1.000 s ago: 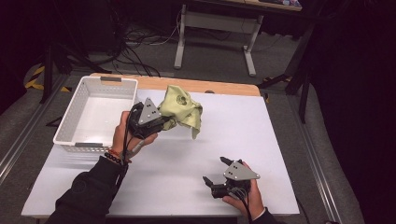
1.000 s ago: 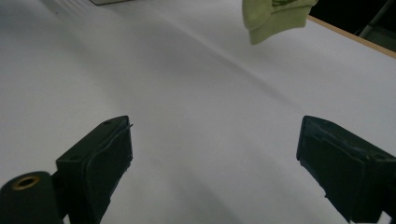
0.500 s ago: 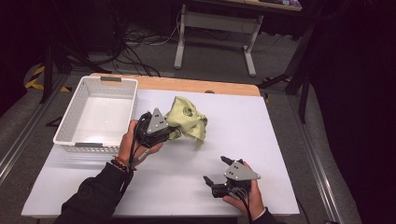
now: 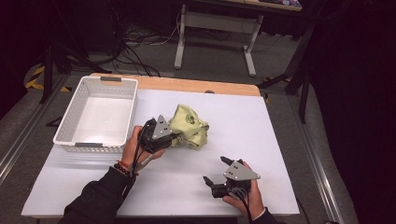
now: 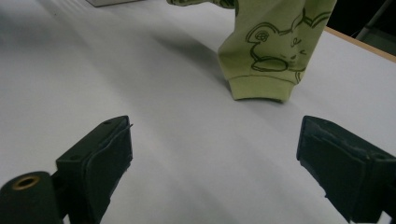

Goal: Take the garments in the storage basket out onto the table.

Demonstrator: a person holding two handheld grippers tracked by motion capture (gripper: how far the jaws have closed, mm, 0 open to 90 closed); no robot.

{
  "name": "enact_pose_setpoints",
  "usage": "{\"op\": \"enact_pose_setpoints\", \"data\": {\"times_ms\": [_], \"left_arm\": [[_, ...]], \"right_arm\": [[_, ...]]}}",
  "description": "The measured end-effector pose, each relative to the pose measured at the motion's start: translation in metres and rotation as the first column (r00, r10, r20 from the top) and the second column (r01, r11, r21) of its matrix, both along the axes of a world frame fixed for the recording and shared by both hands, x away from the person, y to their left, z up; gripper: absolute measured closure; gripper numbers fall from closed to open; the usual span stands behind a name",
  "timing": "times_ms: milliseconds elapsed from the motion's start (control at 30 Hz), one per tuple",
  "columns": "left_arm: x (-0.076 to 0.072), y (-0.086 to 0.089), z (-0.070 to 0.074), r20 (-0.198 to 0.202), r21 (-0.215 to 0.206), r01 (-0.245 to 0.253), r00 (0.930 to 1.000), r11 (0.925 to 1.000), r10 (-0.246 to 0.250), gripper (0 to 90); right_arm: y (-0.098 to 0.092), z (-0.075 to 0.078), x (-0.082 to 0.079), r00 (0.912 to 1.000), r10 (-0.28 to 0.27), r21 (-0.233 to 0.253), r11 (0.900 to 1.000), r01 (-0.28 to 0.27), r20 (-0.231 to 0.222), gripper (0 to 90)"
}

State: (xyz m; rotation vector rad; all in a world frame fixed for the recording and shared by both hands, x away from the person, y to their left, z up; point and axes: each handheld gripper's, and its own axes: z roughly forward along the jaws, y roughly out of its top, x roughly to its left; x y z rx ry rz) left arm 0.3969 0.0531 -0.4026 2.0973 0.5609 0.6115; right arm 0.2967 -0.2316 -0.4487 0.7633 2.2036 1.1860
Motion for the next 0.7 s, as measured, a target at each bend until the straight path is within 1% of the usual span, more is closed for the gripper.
{"op": "enact_pose_setpoints", "data": {"times_ms": [100,200,233,333,533,600,700], "left_arm": [[0.0,-0.001,-0.004,-0.011,0.003,0.008,0.9999,1.0,-0.008,67.3],[0.0,-0.004,-0.011,-0.024,0.024,0.008,0.9997,0.9997,-0.007,66.6],[0.0,-0.004,-0.011,-0.024,0.024,0.008,0.9997,0.9997,-0.007,66.4],[0.0,-0.007,-0.017,-0.04,0.03,0.011,0.9991,0.9995,-0.009,65.6],[0.0,-0.011,-0.023,-0.053,0.038,0.02,0.9984,0.9991,-0.018,64.1],[0.0,-0.014,-0.026,-0.061,0.047,0.032,0.9977,0.9984,-0.029,63.8],[0.0,-0.015,-0.028,-0.061,0.05,0.036,0.9976,0.9981,-0.033,62.8]], "right_arm": [[0.0,0.0,0.0,1.0,0.002,-0.002,1.0,-0.002,-0.001,11.3],[0.0,0.0,0.0,1.0,0.002,-0.003,1.0,-0.002,-0.002,11.3],[0.0,0.0,0.0,1.0,0.003,-0.003,1.0,-0.003,-0.002,11.3],[0.0,-0.001,0.0,1.0,0.005,-0.005,1.0,-0.005,-0.003,11.3],[0.001,-0.001,0.0,1.0,0.006,-0.005,1.0,-0.006,-0.005,11.4],[0.001,-0.001,0.0,1.0,0.006,-0.007,1.0,-0.006,-0.005,11.4],[0.001,-0.001,0.0,0.9999,0.009,-0.007,1.0,-0.009,-0.008,11.4]]}}
